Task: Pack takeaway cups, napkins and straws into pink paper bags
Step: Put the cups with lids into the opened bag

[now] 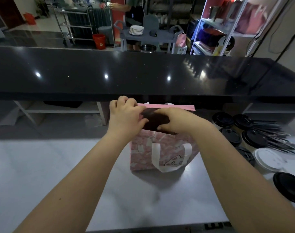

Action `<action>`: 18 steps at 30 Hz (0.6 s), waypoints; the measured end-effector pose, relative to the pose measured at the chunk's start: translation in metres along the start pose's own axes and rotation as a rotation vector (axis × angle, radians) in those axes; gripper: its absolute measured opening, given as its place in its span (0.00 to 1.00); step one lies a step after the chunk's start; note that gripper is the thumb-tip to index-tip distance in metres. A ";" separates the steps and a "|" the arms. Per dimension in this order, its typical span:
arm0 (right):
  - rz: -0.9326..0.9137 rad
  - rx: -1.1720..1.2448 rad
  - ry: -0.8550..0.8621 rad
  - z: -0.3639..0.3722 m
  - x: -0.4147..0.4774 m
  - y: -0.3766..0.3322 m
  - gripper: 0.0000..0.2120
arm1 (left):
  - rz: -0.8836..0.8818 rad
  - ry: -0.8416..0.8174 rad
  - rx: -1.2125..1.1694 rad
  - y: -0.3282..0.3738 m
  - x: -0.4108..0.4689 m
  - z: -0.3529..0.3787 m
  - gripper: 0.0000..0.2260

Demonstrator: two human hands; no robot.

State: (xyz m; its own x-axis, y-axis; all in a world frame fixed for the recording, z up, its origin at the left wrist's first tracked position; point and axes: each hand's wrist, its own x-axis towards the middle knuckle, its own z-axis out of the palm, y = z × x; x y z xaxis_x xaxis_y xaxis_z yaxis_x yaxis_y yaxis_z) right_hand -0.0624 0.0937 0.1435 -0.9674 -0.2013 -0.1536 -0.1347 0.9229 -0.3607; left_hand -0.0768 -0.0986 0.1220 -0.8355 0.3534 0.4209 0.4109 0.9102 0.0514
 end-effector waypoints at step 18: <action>0.422 0.017 0.436 -0.037 -0.118 0.085 0.18 | 0.350 -0.195 -0.310 0.163 0.058 0.016 0.16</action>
State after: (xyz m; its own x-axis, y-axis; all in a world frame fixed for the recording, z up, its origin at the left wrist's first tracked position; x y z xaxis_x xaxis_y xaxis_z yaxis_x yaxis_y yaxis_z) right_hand 0.0328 0.2082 0.1650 -0.9359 0.3369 0.1031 0.2792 0.8876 -0.3663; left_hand -0.0645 0.0735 0.1402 -0.6684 0.6868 0.2856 0.7431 0.6332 0.2163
